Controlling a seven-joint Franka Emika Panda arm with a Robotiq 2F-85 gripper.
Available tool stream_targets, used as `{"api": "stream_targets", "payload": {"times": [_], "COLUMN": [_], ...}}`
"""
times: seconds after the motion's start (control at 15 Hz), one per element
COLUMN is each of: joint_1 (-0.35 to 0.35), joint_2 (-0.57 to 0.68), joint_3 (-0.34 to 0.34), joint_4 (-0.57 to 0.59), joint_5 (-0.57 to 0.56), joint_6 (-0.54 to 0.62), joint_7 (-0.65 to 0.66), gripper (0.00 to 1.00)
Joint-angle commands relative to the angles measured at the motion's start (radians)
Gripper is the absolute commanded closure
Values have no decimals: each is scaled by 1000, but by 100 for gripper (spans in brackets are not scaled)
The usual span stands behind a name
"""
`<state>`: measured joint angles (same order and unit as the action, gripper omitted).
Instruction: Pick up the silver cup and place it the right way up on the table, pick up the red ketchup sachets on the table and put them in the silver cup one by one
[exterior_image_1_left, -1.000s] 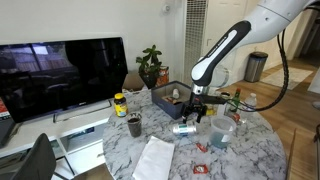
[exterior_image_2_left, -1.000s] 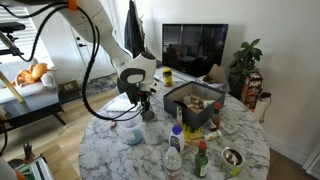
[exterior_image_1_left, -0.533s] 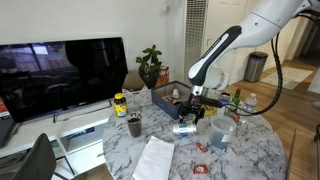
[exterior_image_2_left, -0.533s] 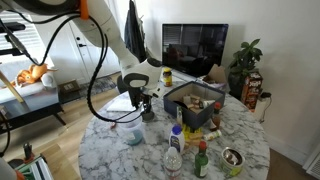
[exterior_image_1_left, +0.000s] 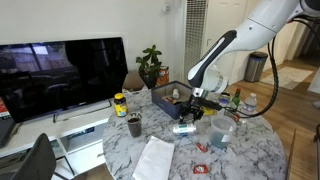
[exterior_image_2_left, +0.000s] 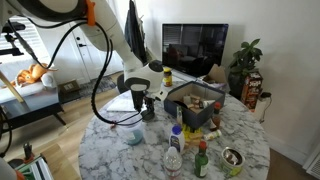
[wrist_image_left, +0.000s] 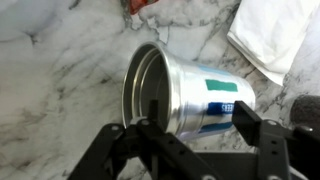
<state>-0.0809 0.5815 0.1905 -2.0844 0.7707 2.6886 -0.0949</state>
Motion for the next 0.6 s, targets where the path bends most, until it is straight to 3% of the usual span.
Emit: {"api": "stream_targets", "payload": {"times": [0.0,0.4,0.53], "joint_1": [-25,18,49], "joint_2": [18,-60,-97], "joint_3": [26,-2,-24], "joint_4": [11,-19,-41], "joint_5": [55,21,-24], "joint_6": [8,-22,-37], "joint_7": [-47,-3,35], "gripper": [54,97,100]}}
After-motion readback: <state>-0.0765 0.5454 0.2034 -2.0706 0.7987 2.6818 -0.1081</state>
